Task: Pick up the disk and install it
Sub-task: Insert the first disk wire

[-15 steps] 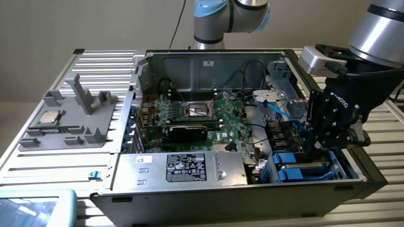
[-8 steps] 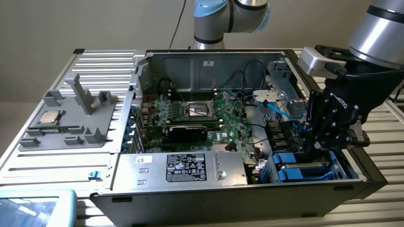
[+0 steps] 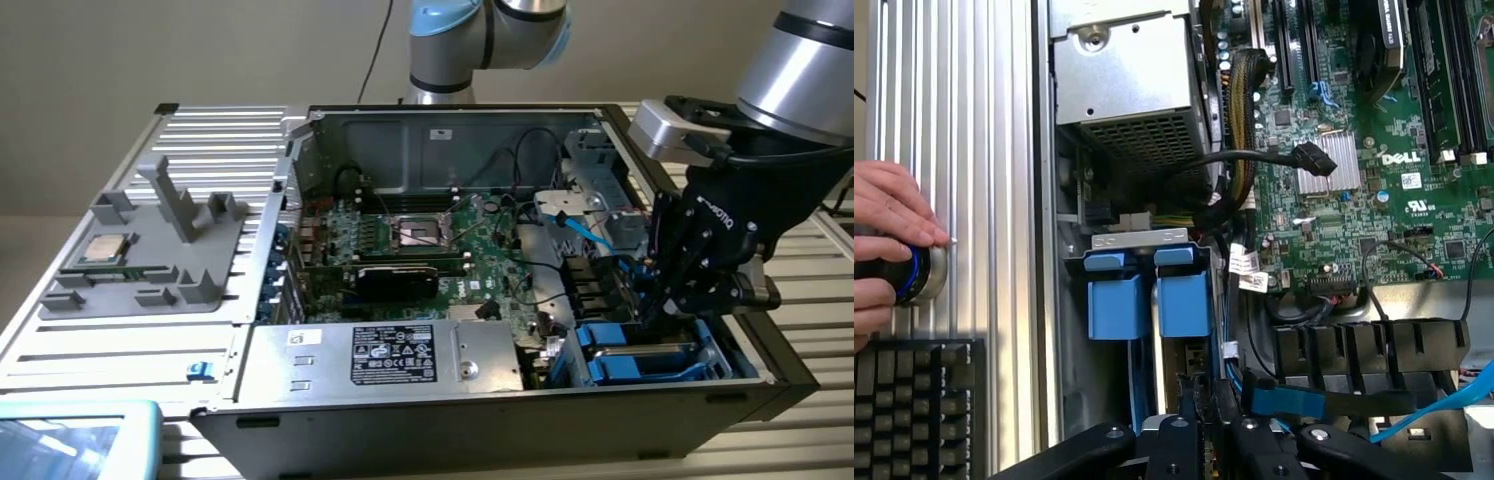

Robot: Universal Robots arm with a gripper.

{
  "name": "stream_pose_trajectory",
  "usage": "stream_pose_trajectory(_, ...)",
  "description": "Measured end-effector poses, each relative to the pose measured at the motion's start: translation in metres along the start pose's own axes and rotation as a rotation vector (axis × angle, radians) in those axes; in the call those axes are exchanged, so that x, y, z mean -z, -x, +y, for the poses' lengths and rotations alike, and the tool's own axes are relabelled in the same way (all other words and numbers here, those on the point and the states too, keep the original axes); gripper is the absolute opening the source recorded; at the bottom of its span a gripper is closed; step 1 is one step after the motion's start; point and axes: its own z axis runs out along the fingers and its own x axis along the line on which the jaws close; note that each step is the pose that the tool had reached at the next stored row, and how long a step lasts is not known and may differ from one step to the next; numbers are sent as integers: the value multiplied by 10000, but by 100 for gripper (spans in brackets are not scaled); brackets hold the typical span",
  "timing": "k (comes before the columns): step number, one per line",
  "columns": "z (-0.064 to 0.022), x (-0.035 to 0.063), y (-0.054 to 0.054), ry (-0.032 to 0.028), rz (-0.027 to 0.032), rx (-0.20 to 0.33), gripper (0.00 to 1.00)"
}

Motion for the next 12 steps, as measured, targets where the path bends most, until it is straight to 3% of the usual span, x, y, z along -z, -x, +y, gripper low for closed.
stream_pose_trajectory(12,1,-17,2,-15,-8,-1,16)
